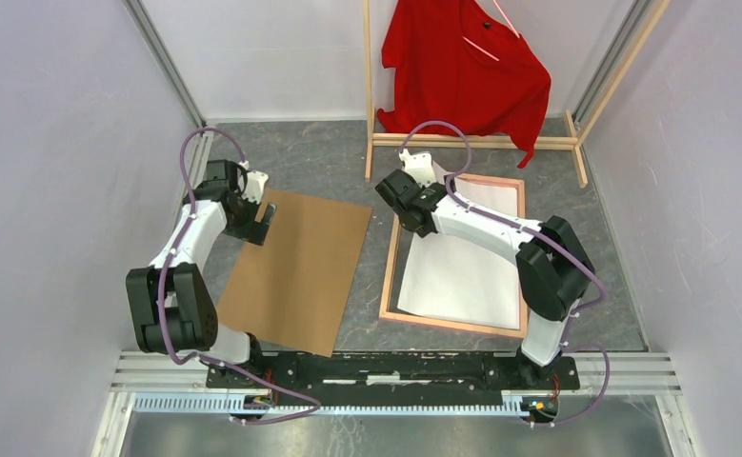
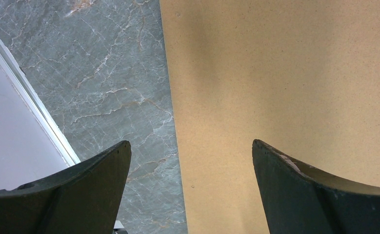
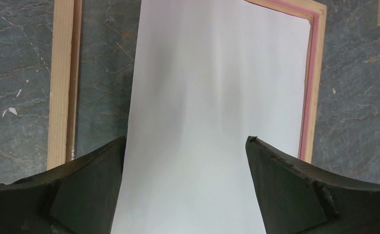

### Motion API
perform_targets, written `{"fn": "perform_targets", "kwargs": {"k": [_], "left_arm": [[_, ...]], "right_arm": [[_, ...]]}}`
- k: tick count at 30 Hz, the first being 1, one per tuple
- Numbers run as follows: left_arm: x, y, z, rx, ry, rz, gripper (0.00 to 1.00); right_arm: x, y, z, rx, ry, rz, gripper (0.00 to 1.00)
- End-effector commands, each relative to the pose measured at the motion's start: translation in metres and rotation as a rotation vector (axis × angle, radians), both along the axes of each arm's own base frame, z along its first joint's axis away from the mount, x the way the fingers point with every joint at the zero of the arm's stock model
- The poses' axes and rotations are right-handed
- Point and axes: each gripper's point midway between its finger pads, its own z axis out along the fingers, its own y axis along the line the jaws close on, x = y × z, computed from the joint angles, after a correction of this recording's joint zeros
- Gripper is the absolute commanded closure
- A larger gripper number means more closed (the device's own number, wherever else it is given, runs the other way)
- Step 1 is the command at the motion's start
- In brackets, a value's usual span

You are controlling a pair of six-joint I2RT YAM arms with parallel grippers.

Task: Put the photo into the frame
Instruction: Place the photo in the photo frame.

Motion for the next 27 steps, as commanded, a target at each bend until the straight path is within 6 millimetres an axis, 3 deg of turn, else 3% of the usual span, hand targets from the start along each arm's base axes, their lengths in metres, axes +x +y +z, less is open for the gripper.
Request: {"fn": "perform_targets", "kwargs": {"k": [1,13,27], "left_arm": [[0.002,0.002,0.007,0.017,-0.029,-0.030,0.00],[0.001,0.006,0.008,0.038,-0.026,-0.020,0.00],[-0.001,0.007,0.006,0.042,-0.019,-0.026,0.00]], "right_arm": [[0.008,0.003,-0.001,0.060,-0.003,0.011,0.02],[0.013,0.006,-0.021,0.219,0.024,0.070,0.02],[0.014,0.005,-0.026,0.389,0.025,0.092,0.02]]}}
